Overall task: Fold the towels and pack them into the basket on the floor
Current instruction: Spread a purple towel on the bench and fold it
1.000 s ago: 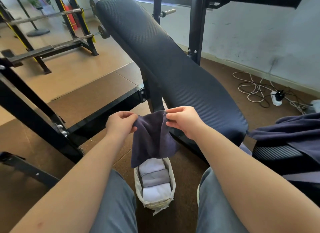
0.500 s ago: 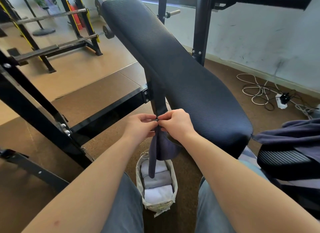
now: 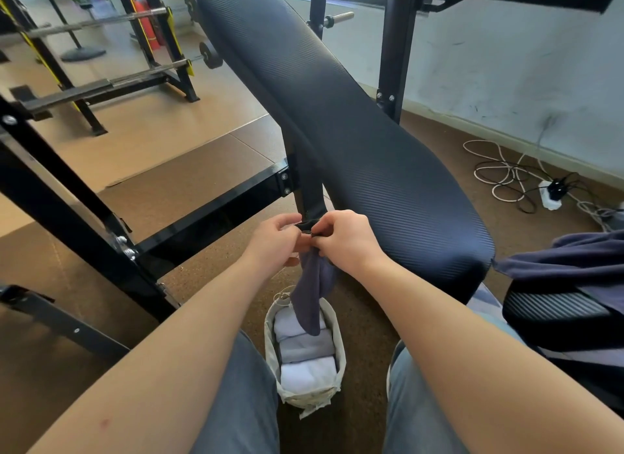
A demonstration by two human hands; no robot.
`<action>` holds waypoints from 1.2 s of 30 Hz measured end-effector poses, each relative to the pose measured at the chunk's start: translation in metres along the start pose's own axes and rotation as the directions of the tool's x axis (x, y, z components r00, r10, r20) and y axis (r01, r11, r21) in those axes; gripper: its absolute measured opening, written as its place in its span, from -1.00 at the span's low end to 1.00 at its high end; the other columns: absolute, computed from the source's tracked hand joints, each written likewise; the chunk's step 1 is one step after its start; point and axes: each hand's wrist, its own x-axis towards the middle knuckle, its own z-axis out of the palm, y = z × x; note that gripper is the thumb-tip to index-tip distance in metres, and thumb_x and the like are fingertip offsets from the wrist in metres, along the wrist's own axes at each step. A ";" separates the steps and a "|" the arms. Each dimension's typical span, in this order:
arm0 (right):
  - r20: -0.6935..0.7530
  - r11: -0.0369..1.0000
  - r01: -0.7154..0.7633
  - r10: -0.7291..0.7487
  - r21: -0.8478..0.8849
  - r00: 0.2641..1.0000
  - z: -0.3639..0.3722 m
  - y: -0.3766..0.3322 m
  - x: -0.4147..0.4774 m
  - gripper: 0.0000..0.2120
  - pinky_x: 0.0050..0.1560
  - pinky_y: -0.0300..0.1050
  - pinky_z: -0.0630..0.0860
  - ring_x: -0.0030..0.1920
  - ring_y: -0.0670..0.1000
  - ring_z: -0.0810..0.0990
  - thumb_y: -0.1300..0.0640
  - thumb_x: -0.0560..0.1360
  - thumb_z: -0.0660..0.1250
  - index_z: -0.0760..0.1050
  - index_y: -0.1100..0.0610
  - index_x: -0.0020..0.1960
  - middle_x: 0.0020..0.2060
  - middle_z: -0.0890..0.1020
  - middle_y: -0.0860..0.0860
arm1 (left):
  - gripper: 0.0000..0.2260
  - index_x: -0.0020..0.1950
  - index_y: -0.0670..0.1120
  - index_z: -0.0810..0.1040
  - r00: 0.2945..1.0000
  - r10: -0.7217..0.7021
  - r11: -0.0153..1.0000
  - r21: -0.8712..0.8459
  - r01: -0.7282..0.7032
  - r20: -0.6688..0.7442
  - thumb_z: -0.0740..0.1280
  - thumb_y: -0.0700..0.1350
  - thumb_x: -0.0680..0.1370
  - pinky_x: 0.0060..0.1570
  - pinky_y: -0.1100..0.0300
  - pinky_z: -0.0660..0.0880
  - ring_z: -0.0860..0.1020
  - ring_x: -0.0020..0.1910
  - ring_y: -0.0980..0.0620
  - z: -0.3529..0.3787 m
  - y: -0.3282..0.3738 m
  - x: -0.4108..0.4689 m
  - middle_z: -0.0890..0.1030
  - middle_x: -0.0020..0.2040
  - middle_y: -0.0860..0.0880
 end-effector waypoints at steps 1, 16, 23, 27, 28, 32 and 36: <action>0.004 1.000 -0.011 0.011 0.018 1.000 -0.001 0.001 0.000 -0.83 -0.03 -0.22 0.67 -0.11 -0.11 0.64 0.17 0.52 0.50 0.71 0.06 0.10 -0.06 0.67 -0.09 | -0.72 0.36 0.04 0.51 0.999 -0.037 0.999 -0.003 0.037 -0.006 0.17 -0.15 0.69 -0.16 0.15 0.62 0.67 0.00 0.07 -0.002 -0.001 0.002 0.71 0.06 -0.02; 0.159 0.987 0.088 -0.109 0.132 0.981 -0.028 0.001 -0.012 -0.81 -0.08 -0.23 0.67 -0.16 -0.12 0.72 0.29 0.50 0.49 0.67 0.00 -0.02 -0.10 0.70 -0.10 | -0.54 0.44 0.02 0.46 0.967 -0.252 0.965 0.077 0.249 0.033 0.47 -0.05 0.56 -0.15 0.03 0.70 0.63 0.09 -0.04 -0.038 -0.014 0.011 0.59 0.22 -0.09; 0.222 0.984 0.125 -0.151 0.126 0.963 -0.028 -0.001 -0.015 -0.82 -0.08 -0.24 0.66 -0.16 -0.14 0.72 0.29 0.51 0.48 0.68 0.02 0.00 -0.08 0.70 -0.10 | -0.88 0.11 -0.02 0.65 0.989 -0.136 0.859 0.489 0.149 -0.062 0.35 -0.12 0.61 -0.24 0.17 0.64 0.63 -0.13 0.01 -0.036 -0.014 0.009 0.65 -0.04 -0.05; 0.137 0.993 0.082 -0.069 -0.085 0.988 -0.031 0.011 -0.011 -0.81 -0.07 -0.27 0.60 -0.13 -0.11 0.65 0.27 0.56 0.42 0.66 0.04 0.11 0.01 0.66 -0.06 | -0.85 0.04 0.01 0.66 0.988 -0.139 0.881 0.446 0.157 -0.073 0.35 -0.20 0.60 -0.25 0.17 0.65 0.70 -0.20 0.04 -0.040 -0.012 0.006 0.70 -0.13 -0.06; 0.136 0.985 0.075 -0.054 -0.154 0.989 -0.031 0.014 -0.010 -0.80 -0.02 -0.24 0.57 -0.06 -0.07 0.63 0.27 0.57 0.41 0.66 0.05 0.14 0.04 0.66 -0.04 | -0.83 0.05 0.02 0.66 0.990 -0.124 0.886 0.441 0.139 -0.062 0.34 -0.22 0.60 -0.30 0.20 0.62 0.69 -0.23 0.05 -0.040 -0.010 0.004 0.70 -0.13 -0.07; 0.187 0.953 0.118 -0.066 -0.280 0.980 -0.029 0.018 -0.009 -0.72 0.13 -0.15 0.56 0.17 0.04 0.61 0.26 0.60 0.36 0.64 0.04 0.26 0.18 0.67 0.00 | -0.73 0.07 0.03 0.66 0.997 -0.075 0.907 0.415 0.065 0.008 0.23 -0.26 0.61 -0.34 0.21 0.60 0.70 -0.29 0.03 -0.038 -0.003 -0.001 0.70 -0.12 -0.09; 0.135 0.940 0.166 -0.131 -0.298 0.982 -0.032 0.016 -0.009 -0.74 0.12 -0.18 0.48 0.17 0.04 0.58 0.24 0.63 0.32 0.64 0.08 0.27 0.17 0.65 0.01 | -0.69 0.08 -0.05 0.65 0.991 -0.125 0.947 0.304 0.105 0.049 0.10 -0.22 0.63 -0.21 0.04 0.68 0.74 -0.25 -0.06 -0.042 0.000 -0.005 0.71 -0.12 -0.16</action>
